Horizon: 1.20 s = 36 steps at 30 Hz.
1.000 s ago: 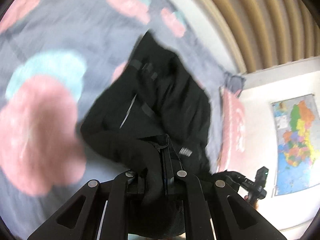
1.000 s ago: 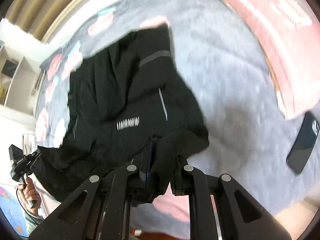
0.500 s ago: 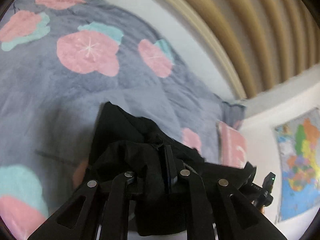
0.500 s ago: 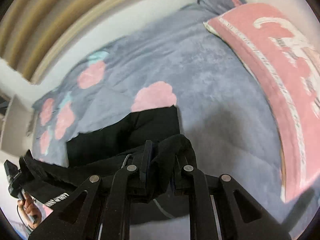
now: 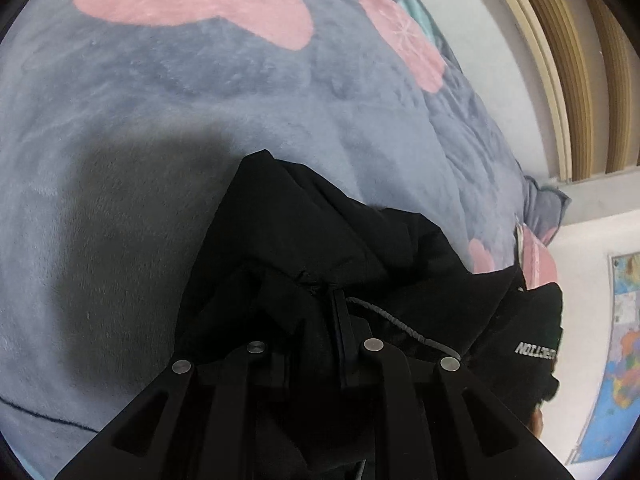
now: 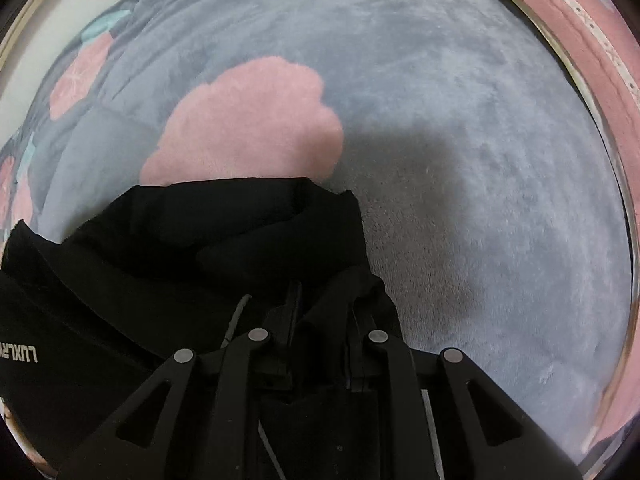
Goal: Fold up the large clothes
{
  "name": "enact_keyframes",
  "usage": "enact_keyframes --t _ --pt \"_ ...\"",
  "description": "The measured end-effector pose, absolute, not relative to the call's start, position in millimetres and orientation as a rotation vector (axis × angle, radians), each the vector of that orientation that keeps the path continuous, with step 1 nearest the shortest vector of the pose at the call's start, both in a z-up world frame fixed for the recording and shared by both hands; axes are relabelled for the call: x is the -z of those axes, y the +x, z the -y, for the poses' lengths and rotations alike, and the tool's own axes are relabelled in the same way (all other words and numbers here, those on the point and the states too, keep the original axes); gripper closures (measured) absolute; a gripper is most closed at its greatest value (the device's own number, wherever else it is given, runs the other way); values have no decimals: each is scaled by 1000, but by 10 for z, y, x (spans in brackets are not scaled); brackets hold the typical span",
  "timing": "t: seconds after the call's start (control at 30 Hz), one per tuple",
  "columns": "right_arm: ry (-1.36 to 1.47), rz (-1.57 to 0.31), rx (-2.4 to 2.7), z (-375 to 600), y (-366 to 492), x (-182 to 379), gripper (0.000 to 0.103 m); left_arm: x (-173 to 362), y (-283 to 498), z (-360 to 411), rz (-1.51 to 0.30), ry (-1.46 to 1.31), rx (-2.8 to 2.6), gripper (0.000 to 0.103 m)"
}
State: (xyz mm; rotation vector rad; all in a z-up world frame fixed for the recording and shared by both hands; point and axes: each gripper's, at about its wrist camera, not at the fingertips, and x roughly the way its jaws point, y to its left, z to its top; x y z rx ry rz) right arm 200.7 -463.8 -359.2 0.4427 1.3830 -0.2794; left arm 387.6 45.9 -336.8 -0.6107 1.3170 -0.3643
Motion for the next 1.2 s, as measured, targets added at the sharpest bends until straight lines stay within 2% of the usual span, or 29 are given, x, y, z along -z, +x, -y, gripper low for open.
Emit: enact_keyframes --t 0.1,0.2,0.3,0.37,0.43,0.47,0.53,0.77,0.87,1.03,1.07,1.1,1.13,1.17,1.2 --pt "472 -1395 243 4707 1988 3451 83 3211 3858 -524 -1343 -622 390 85" --pt "514 -1341 183 4831 1844 3087 76 2810 3746 -663 -1299 -594 478 77" --pt "592 -1255 97 4971 1604 2707 59 2431 3536 -895 -1249 -615 590 65" --pt "604 -1186 105 5069 1391 2443 35 2223 3376 -1147 -1195 -633 578 52" --pt "573 -1143 139 5111 1281 2296 20 2071 3287 -1385 -1123 -683 561 42" --pt "558 -1129 140 5123 1231 2262 19 1996 3237 -1499 -1078 -699 539 36" --pt "536 -1158 133 5111 1232 2337 19 1967 3247 -1550 -1058 -686 508 31" --pt "388 -1220 107 4930 1625 2739 19 2484 3732 -933 -1211 -465 440 31" --pt "352 -1243 86 4947 1820 2945 19 2679 3920 -819 -1242 -451 446 31" --pt "421 -1322 50 5042 2108 3430 19 3026 4147 -609 -1369 -402 493 31" --pt "432 -1327 44 5033 2126 3481 29 3088 4173 -582 -1388 -392 491 31" --pt "396 -1316 62 4973 2127 3480 45 3145 4192 -552 -1396 -380 483 31" --pt "326 -1317 112 4900 2124 3448 66 3152 4186 -543 -1391 -373 476 31" --pt "217 -1308 191 4773 2106 3353 70 3121 4159 -538 -1364 -360 463 35" --pt "163 -1286 226 4680 2070 3262 75 3044 4102 -542 -1317 -333 445 45"
